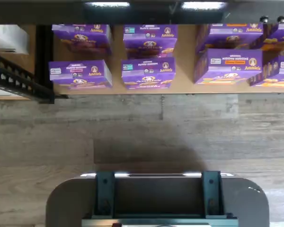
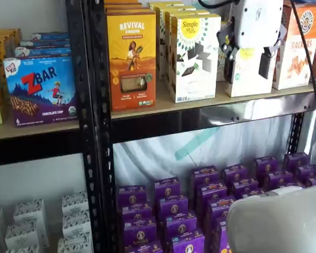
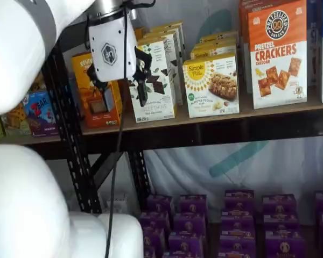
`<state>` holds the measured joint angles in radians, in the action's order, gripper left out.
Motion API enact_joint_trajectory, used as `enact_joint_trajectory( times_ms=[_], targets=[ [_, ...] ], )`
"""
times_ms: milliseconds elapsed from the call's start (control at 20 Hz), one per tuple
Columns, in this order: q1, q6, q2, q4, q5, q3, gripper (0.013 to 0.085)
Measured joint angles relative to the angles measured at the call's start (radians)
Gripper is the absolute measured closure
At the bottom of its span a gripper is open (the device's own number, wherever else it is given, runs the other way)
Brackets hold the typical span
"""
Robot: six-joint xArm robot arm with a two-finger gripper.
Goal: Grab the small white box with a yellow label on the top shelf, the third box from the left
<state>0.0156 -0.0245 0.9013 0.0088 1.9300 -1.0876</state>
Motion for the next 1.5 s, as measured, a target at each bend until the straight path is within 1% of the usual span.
enact_joint_trajectory(
  times_ms=[250,350,450,800,950,1150,1350,1500],
  targets=[
    [-0.052,0.056,-0.009,-0.016,-0.034,0.015,0.013],
    [-0.08,0.083,-0.018,-0.017,-0.051,0.019,0.013],
    [-0.119,0.119,-0.028,-0.01,-0.084,0.028,0.013],
    [-0.217,0.214,-0.093,-0.013,-0.206,0.045,0.013],
    [-0.25,0.247,-0.13,-0.02,-0.262,0.041,0.013],
    [-0.292,0.285,-0.176,-0.01,-0.321,0.023,0.013],
    [-0.32,0.312,-0.217,-0.012,-0.37,0.001,0.013],
    [-0.345,0.334,-0.248,-0.004,-0.393,-0.018,0.013]
  ],
)
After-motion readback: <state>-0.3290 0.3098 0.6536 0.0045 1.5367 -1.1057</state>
